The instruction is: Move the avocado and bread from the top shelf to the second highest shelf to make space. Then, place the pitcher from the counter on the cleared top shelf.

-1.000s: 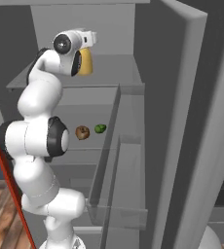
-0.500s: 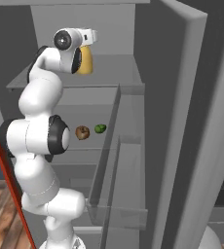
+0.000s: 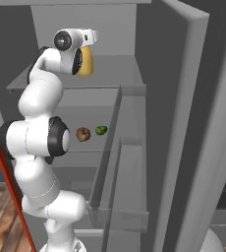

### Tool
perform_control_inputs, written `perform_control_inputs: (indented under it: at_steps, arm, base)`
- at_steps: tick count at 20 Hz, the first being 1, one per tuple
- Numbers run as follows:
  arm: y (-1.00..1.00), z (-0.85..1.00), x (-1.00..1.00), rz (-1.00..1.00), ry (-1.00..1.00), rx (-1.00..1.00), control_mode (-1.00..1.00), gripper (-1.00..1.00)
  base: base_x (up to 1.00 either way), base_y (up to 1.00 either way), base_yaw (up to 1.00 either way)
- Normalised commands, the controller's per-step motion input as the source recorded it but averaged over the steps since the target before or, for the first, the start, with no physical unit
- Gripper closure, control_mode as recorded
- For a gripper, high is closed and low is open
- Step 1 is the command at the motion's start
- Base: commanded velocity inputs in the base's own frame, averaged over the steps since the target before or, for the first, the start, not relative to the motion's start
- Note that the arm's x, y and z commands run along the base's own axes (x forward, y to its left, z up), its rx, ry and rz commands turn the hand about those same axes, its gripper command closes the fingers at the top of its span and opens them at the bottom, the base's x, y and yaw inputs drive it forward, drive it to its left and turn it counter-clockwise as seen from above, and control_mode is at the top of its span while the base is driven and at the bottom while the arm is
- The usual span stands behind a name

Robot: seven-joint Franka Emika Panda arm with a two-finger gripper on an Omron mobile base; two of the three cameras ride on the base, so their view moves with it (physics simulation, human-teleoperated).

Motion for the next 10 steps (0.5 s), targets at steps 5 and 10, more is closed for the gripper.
perform_control_inputs:
  at_steps: [5, 10]
  arm:
    - [0.00, 0.04, -0.07, 0.00, 0.00, -0.01, -1.00, -1.00]
    - [0.00, 0.29, -0.26, 0.00, 0.00, -0.01, -1.00, -1.00]
  base:
    - [0.00, 0.00, 0.00]
    - [0.00, 0.00, 0.00]
